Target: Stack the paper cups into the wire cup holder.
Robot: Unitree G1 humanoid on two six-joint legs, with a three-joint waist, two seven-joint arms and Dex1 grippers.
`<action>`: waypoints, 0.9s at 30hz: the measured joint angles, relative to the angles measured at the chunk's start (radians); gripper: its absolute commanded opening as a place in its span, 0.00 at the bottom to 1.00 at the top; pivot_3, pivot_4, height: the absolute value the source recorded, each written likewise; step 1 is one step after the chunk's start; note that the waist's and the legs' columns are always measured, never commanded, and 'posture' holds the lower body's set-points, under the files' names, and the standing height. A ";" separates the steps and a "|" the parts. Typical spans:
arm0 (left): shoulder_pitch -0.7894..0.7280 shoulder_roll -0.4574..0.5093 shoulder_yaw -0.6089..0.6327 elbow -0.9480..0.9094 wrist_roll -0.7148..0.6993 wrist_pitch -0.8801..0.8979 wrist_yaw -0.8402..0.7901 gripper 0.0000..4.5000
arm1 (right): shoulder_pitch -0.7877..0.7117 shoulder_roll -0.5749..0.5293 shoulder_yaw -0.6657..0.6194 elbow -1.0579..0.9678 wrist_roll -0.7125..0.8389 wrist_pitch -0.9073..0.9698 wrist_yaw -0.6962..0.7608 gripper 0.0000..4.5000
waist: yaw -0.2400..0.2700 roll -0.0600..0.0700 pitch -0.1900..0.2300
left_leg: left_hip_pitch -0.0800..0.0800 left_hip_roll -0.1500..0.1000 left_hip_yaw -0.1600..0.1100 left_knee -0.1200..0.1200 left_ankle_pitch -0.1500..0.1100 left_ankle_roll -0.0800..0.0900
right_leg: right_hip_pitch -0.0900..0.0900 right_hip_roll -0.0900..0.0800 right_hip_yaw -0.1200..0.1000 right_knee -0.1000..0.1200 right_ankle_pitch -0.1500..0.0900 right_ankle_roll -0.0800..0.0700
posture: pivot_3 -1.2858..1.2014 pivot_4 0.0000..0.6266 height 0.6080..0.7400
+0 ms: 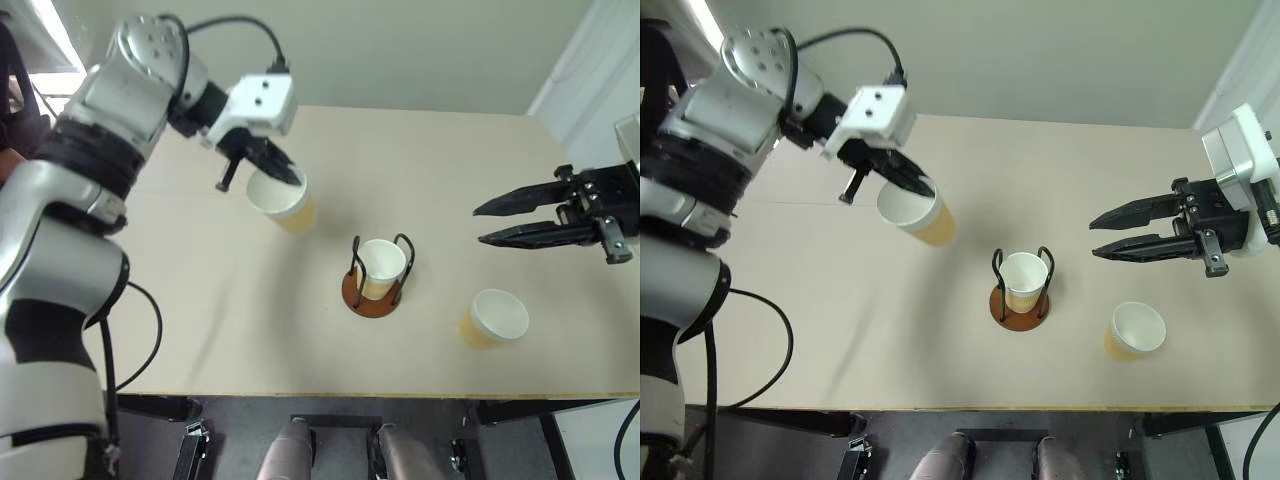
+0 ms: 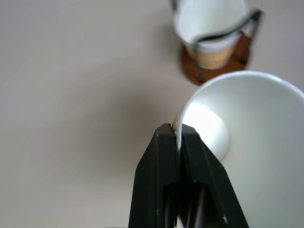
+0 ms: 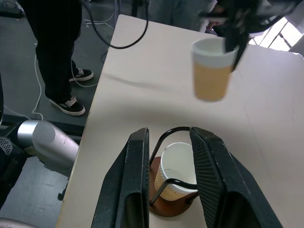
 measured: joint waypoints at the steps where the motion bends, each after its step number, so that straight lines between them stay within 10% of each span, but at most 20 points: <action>1: -0.021 -0.021 0.000 0.034 0.000 -0.005 0.000 0.01 | 0.000 -0.002 0.000 0.001 0.000 0.000 0.001 0.29 | 0.000 0.000 0.000 | 0.000 -0.001 0.001 -0.001 0.000 0.000 | 0.000 0.000 0.000 0.000 0.000 0.000 | 0.52 0.24 1.00; 27: -0.125 -0.391 0.182 0.302 0.090 -0.069 0.000 0.01 | 0.022 -0.069 -0.031 -0.003 0.015 0.048 0.003 0.29 | 0.008 0.003 0.002 | -0.013 -0.004 0.009 0.019 -0.005 0.009 | -0.005 0.000 0.007 -0.001 0.004 0.014 | 0.52 0.24 1.00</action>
